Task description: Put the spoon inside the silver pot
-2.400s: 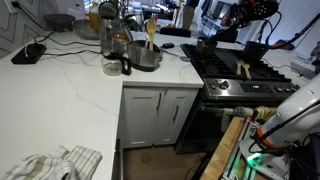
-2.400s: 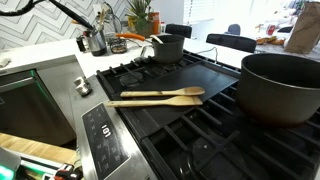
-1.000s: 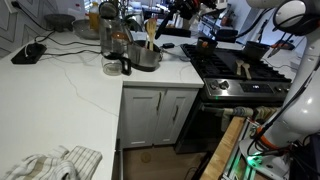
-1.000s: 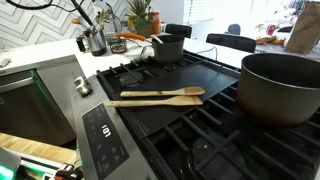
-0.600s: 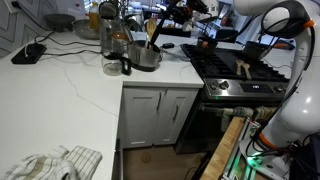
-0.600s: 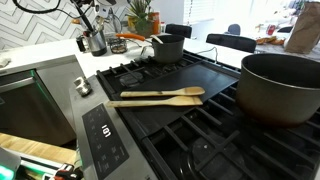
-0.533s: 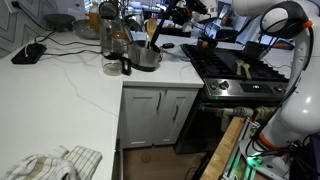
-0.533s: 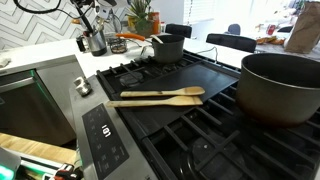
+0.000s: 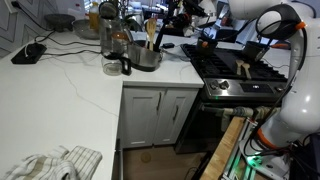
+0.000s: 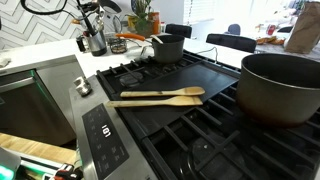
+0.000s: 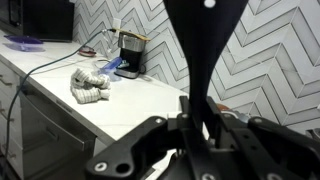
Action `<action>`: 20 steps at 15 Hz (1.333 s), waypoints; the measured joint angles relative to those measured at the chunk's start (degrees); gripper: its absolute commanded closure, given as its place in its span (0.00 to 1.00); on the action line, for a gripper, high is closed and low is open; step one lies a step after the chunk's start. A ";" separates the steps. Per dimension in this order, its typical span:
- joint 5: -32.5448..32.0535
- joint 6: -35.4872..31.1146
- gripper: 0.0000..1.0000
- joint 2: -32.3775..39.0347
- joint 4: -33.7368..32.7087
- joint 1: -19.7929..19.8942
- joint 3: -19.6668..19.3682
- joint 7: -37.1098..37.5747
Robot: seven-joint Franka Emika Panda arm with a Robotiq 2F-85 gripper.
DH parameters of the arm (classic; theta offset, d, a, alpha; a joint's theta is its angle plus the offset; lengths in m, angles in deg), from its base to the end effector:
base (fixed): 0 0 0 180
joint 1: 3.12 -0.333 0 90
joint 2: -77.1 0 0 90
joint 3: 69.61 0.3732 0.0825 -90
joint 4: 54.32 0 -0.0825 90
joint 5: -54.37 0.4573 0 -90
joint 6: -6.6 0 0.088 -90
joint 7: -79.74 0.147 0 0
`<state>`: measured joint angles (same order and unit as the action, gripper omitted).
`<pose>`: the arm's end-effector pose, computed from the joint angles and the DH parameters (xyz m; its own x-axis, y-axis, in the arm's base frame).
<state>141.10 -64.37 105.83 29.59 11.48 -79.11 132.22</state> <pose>0.7457 -0.1199 0.4888 0.2395 -0.0186 -0.9707 -0.9682 0.0701 -0.2402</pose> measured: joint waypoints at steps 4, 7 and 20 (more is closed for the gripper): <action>-0.01 0.32 0.95 1.32 -0.02 0.40 0.06 1.13; -0.32 0.36 0.95 2.84 -0.06 0.34 0.33 1.47; -11.15 0.32 0.20 6.80 -6.26 -0.33 0.11 0.38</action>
<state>129.95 -64.06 112.63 23.33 11.15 -79.00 132.60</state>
